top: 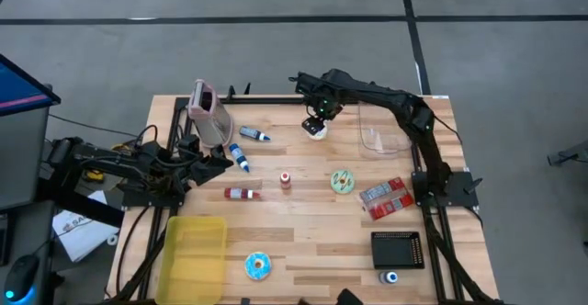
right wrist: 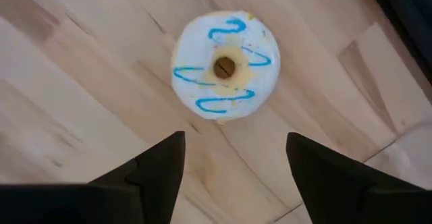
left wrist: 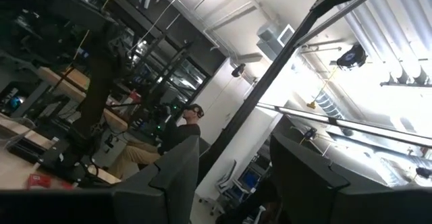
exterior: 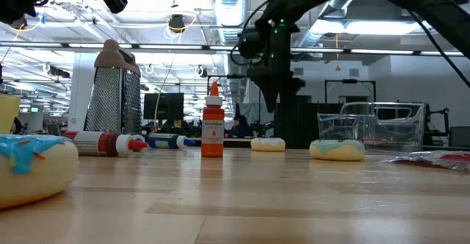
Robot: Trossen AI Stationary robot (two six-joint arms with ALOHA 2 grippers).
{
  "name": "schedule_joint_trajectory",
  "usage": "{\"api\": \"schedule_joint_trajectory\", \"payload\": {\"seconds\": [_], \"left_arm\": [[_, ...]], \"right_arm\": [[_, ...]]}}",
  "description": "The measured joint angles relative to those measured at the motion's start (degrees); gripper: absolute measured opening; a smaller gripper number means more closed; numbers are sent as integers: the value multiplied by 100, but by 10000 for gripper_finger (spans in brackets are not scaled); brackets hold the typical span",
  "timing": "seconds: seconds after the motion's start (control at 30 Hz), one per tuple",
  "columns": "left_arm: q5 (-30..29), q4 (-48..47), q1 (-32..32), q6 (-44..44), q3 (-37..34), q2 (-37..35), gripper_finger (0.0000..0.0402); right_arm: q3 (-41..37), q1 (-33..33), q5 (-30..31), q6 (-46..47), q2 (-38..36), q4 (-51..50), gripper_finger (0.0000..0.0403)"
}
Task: Pick & Place Food Item
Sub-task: Put the white donut into the black bin
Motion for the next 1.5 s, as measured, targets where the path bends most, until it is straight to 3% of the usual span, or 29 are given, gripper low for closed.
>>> {"api": "schedule_joint_trajectory", "payload": {"seconds": [0.7, 0.97, 1.5], "left_arm": [[-567, 31, 4, 41, 0, 0, 178], [-570, 31, 4, 50, 0, 0, 176], [-600, 29, 4, 98, 0, 0, 176]], "right_arm": [[0, -390, 256, -591, 482, 642, 248], [-2, -504, -195, -688, 502, 740, 248], [-480, -506, -324, -719, 502, 949, 248]]}}
